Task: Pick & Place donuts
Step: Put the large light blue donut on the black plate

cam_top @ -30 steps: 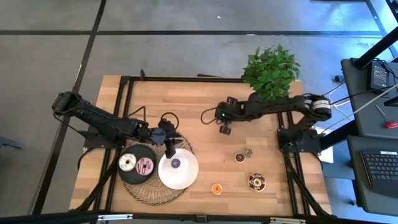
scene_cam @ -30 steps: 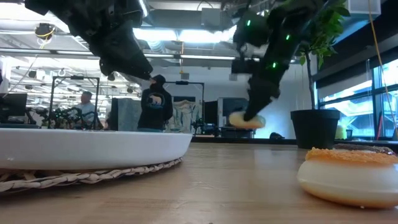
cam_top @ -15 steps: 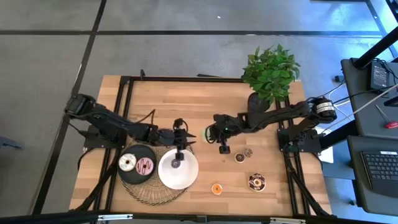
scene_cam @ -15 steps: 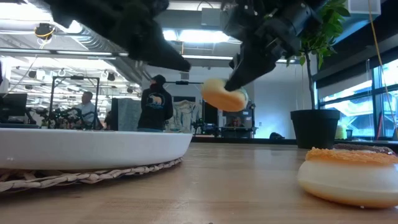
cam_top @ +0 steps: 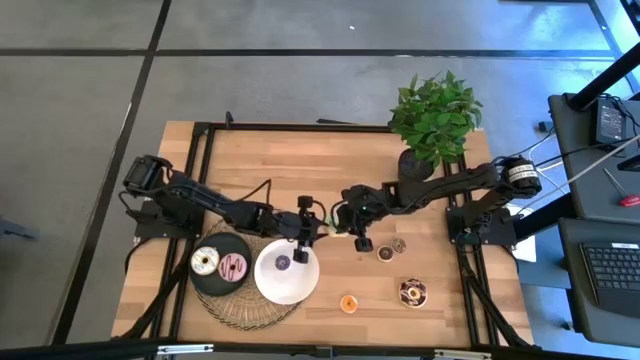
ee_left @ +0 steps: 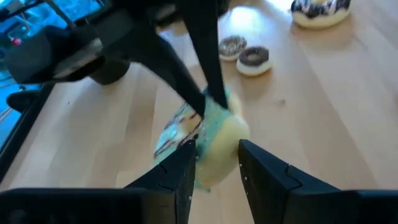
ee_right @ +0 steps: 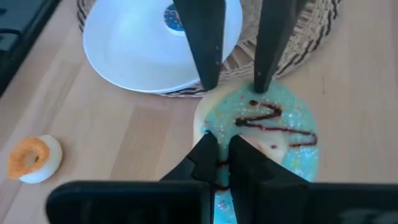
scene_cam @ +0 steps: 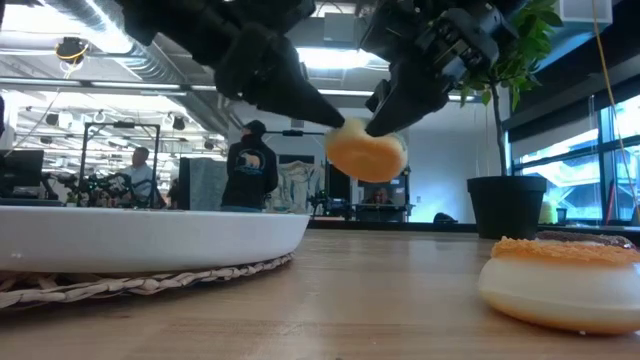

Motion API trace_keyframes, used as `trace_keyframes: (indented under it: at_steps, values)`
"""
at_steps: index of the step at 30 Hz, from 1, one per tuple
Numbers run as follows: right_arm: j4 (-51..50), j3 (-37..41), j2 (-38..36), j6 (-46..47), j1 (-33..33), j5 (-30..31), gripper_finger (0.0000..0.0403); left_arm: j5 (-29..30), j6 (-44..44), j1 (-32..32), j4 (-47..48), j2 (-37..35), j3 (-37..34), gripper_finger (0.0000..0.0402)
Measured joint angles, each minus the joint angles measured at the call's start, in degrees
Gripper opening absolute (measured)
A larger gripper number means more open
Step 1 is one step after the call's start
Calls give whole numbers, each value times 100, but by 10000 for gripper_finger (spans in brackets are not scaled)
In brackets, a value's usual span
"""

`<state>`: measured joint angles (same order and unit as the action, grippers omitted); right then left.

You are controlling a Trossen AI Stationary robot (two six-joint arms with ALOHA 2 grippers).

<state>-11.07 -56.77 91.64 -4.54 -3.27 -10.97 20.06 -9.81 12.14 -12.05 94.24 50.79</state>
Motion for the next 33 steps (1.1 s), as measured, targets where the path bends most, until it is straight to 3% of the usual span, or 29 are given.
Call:
trace_keyframes:
  at_steps: [11,27,33]
  values:
    - [44,1,4,-26,-2,-52,31,76,-9,-13,-18,42,1,104]
    - [60,1,4,-78,-4,-71,35,82,-325,-13,-11,41,1,6]
    - [45,0,-88,23,-4,8,81,240,-297,13,41,40,1,5]
